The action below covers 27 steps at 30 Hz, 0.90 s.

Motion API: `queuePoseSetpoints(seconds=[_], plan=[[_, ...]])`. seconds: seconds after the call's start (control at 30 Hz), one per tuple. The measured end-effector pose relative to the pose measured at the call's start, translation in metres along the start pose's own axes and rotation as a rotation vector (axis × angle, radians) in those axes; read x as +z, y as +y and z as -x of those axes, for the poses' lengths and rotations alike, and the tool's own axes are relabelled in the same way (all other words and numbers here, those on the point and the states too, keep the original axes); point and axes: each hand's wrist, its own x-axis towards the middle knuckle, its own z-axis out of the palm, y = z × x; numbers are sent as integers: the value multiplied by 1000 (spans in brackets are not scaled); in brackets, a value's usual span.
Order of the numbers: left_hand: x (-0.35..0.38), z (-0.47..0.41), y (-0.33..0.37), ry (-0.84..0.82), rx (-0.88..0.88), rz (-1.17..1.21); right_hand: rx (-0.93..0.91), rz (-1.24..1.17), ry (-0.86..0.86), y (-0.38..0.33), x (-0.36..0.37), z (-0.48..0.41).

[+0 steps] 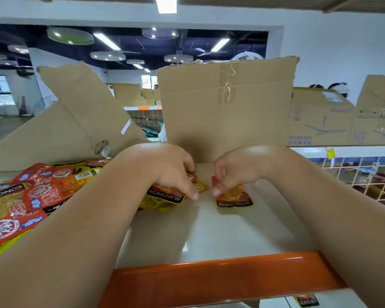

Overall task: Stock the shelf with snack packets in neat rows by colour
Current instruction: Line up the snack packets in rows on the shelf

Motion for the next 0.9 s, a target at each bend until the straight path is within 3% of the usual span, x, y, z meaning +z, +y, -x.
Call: queuePoseSetpoints(seconds=[0.1,0.3,0.67,0.8,0.9], plan=[[-1,1,3,31,57,-5,-79,42,44,-3,-2,2],[-5,4,0,-13,-31,-22,22,77,29,3,-1,-1],[1,1,5,106,54,28,143,-14,-13,5,-9,14],[1,4,21,213,107,30,157,88,107,12,-13,39],[-7,9,37,278,168,129,167,-45,274,38,-11,67]])
